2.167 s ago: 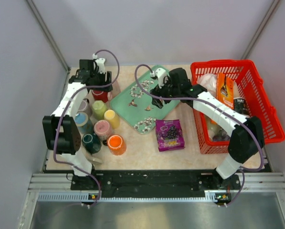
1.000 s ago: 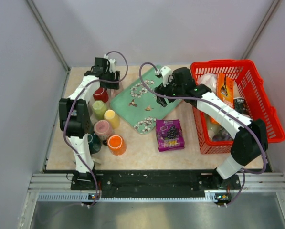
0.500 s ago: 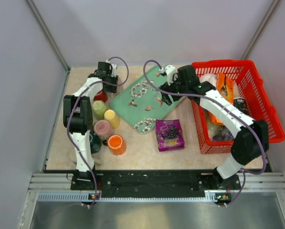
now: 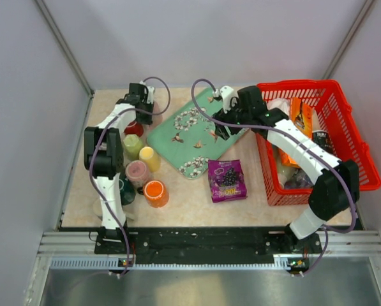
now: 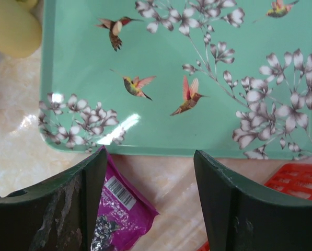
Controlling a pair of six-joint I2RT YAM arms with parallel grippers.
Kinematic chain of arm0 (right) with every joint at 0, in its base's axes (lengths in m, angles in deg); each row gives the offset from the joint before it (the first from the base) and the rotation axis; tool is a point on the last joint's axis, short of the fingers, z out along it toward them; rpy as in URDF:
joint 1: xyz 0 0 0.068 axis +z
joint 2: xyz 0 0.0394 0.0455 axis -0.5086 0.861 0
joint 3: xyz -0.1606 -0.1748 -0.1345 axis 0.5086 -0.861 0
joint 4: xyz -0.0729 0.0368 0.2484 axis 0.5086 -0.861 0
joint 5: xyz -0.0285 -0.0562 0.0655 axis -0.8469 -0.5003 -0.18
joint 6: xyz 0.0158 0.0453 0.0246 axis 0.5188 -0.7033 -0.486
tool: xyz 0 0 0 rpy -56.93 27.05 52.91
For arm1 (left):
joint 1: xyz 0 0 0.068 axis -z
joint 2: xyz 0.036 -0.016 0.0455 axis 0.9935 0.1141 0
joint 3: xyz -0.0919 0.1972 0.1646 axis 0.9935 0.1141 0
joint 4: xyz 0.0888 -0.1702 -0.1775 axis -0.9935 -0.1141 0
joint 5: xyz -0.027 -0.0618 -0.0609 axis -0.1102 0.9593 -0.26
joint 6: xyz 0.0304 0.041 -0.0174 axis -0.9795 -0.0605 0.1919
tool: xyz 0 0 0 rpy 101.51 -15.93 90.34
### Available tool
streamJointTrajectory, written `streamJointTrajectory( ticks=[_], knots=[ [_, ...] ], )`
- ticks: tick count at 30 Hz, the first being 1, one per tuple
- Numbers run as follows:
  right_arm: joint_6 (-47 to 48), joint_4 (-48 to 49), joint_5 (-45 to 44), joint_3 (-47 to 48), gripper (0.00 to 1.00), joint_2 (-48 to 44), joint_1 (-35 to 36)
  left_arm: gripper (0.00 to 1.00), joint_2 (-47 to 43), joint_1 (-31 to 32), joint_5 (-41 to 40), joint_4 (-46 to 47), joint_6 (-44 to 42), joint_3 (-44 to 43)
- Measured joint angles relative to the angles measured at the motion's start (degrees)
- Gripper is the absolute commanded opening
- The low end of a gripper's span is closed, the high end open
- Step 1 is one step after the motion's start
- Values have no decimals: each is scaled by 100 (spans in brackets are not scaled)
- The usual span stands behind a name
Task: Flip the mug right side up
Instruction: Turn over the cup at the center of the board.
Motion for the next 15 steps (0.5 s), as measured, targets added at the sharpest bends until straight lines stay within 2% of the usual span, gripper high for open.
streamJointTrajectory(
  ticks=[5, 9, 12, 15],
  knots=[
    [-160, 334, 317, 149, 75, 0, -118, 0, -337, -173, 264, -70, 39, 0],
    [-570, 520, 599, 573, 79, 153, -249, 0, -944, -356, 721, -61, 472, 0],
    [-1121, 809, 960, 1117, 82, 505, -291, 0, -1495, -590, 1578, 155, 1209, 26],
    [-1690, 1198, 1456, 1408, 83, 841, -293, 0, -1993, -868, 2671, 1080, 2131, 378]
  ],
)
